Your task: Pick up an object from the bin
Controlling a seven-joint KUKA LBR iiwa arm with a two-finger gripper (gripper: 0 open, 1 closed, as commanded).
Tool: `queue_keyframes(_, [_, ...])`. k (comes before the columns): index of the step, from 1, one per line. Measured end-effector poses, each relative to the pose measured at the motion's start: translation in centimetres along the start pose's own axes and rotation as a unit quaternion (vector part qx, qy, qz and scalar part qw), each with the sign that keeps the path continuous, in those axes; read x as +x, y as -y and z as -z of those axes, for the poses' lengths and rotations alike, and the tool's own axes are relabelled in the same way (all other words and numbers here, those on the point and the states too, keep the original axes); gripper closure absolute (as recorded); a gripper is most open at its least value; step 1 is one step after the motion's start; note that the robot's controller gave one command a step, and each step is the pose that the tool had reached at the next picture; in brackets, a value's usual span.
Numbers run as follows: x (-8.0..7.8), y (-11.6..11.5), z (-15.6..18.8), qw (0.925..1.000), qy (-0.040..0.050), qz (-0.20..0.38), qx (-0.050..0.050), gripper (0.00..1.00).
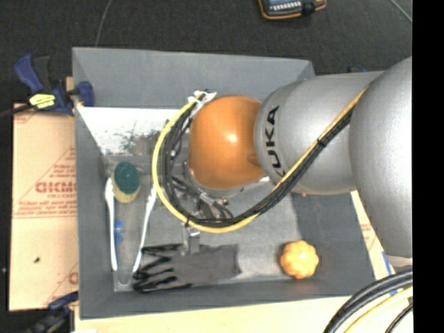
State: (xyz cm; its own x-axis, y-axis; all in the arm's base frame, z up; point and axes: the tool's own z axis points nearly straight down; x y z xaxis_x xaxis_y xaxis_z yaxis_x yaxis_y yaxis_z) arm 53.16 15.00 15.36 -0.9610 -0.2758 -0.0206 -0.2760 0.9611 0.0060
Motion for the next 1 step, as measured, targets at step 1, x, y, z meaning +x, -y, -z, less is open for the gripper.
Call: queue_keyframes(1, [1.75, 5.08, 0.13, 0.9977, -0.0018, 0.068, 0.002, 0.0])
